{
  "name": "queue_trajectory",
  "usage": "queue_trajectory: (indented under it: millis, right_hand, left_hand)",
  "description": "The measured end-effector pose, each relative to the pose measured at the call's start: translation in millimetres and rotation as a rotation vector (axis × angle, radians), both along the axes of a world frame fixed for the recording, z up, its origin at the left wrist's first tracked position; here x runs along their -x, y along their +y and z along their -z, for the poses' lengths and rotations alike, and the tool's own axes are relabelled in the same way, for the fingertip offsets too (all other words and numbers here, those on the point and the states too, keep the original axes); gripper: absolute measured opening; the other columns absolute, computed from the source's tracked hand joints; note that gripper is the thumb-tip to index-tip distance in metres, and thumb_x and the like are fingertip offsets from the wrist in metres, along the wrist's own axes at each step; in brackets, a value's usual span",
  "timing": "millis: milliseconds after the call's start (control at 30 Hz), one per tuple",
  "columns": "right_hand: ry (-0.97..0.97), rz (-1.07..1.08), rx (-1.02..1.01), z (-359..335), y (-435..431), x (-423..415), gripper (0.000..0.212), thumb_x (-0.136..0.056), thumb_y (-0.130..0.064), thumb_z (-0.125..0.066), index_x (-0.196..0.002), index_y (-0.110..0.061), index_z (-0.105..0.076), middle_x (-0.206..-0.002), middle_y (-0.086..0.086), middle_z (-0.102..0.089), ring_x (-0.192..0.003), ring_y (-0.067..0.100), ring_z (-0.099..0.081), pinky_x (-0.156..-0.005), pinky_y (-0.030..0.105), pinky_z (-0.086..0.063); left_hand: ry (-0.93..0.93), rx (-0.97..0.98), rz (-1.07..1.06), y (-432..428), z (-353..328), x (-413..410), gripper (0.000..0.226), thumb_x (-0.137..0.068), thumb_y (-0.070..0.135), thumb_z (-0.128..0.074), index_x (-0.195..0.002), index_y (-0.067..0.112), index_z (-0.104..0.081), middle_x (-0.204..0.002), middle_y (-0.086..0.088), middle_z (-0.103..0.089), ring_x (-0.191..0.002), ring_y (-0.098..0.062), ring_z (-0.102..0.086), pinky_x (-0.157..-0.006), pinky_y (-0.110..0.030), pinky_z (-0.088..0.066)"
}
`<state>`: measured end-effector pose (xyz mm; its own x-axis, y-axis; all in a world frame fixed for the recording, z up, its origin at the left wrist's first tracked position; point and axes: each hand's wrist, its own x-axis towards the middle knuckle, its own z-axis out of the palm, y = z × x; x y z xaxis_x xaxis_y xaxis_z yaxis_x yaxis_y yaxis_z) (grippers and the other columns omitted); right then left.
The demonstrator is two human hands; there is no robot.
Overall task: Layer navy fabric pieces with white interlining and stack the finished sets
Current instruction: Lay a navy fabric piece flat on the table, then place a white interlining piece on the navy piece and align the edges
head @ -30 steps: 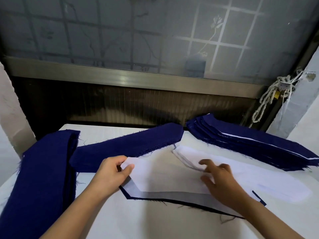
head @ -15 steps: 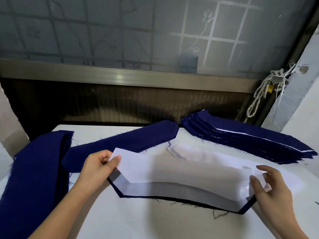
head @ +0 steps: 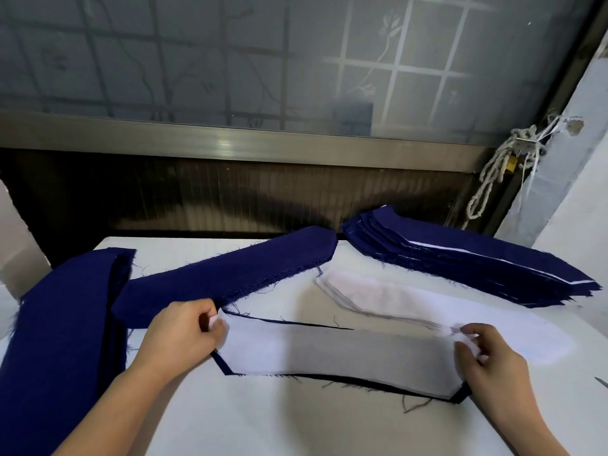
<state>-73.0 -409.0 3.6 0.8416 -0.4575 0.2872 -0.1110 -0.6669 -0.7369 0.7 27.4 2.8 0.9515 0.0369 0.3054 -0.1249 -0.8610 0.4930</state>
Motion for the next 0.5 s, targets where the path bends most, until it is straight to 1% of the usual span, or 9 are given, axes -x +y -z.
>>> queue_trajectory:
  millis: [67, 133, 167, 267, 333, 400, 500]
  right_hand:
    - [-0.001, 0.001, 0.038, 1.6, -0.6, -0.1, 0.025, -0.086, -0.013, -0.06, -0.092, -0.036, -0.056, -0.062, -0.002, -0.064, -0.055, 0.019, -0.06, -0.056, 0.029, -0.044]
    - [-0.001, 0.011, 0.104, 2.9, -0.2, -0.4, 0.025, -0.085, -0.011, -0.06, -0.091, -0.034, -0.056, -0.058, -0.002, -0.061, -0.058, 0.019, -0.059, -0.056, 0.033, -0.044]
    - [-0.004, 0.018, 0.155, 3.0, 0.2, 0.0, 0.025, -0.084, -0.009, -0.061, -0.092, -0.032, -0.057, -0.056, -0.003, -0.06, -0.059, 0.019, -0.058, -0.055, 0.035, -0.044]
    - [-0.024, 0.036, 0.322, 2.5, 4.9, 1.4, 0.025, -0.077, 0.0, -0.064, -0.094, -0.019, -0.063, -0.05, -0.007, -0.053, -0.058, 0.019, -0.052, -0.056, 0.035, -0.041]
    - [-0.029, 0.041, 0.424, 2.7, 8.1, 1.8, 0.027, -0.071, 0.005, -0.068, -0.092, -0.011, -0.064, -0.052, -0.013, -0.05, -0.058, 0.027, -0.051, -0.06, 0.038, -0.042]
    - [-0.027, 0.048, 0.488, 3.9, 9.3, 1.5, 0.027, -0.068, 0.008, -0.069, -0.09, -0.007, -0.064, -0.054, -0.011, -0.049, -0.06, 0.032, -0.052, -0.062, 0.039, -0.043]
    - [-0.021, 0.064, 0.504, 4.8, 10.0, 1.0, 0.027, -0.068, 0.007, -0.07, -0.091, -0.007, -0.065, -0.057, -0.01, -0.047, -0.059, 0.029, -0.046, -0.061, 0.038, -0.041]
  left_hand:
    - [-0.011, -0.047, 0.007, -0.9, 1.1, 0.1, 0.031, -0.08, 0.03, -0.068, -0.057, 0.022, -0.048, -0.059, 0.013, -0.057, -0.05, -0.012, -0.05, -0.046, -0.025, -0.034]
    - [-0.014, -0.063, 0.007, -0.7, 1.9, -1.1, 0.031, -0.08, 0.031, -0.068, -0.058, 0.022, -0.048, -0.058, 0.011, -0.056, -0.052, -0.012, -0.051, -0.047, -0.025, -0.035]
    - [-0.014, -0.066, 0.005, -0.4, 2.3, -1.5, 0.032, -0.081, 0.032, -0.068, -0.058, 0.022, -0.048, -0.058, 0.011, -0.055, -0.052, -0.011, -0.051, -0.047, -0.025, -0.035]
    - [-0.011, -0.079, -0.003, 0.2, 3.3, -1.4, 0.033, -0.083, 0.036, -0.067, -0.059, 0.023, -0.048, -0.055, 0.008, -0.054, -0.052, -0.011, -0.052, -0.047, -0.025, -0.034]
    - [-0.004, -0.089, -0.004, -0.5, 3.6, -1.2, 0.034, -0.084, 0.038, -0.066, -0.06, 0.023, -0.048, -0.054, 0.007, -0.054, -0.053, -0.011, -0.052, -0.047, -0.025, -0.035]
    - [0.002, -0.094, -0.001, -1.4, 3.0, -1.5, 0.035, -0.085, 0.038, -0.066, -0.06, 0.024, -0.046, -0.054, 0.006, -0.053, -0.052, -0.012, -0.051, -0.048, -0.026, -0.036]
    - [0.013, -0.103, -0.005, -2.7, 1.2, -0.6, 0.036, -0.086, 0.039, -0.065, -0.061, 0.025, -0.044, -0.054, 0.004, -0.052, -0.053, -0.012, -0.051, -0.05, -0.028, -0.038]
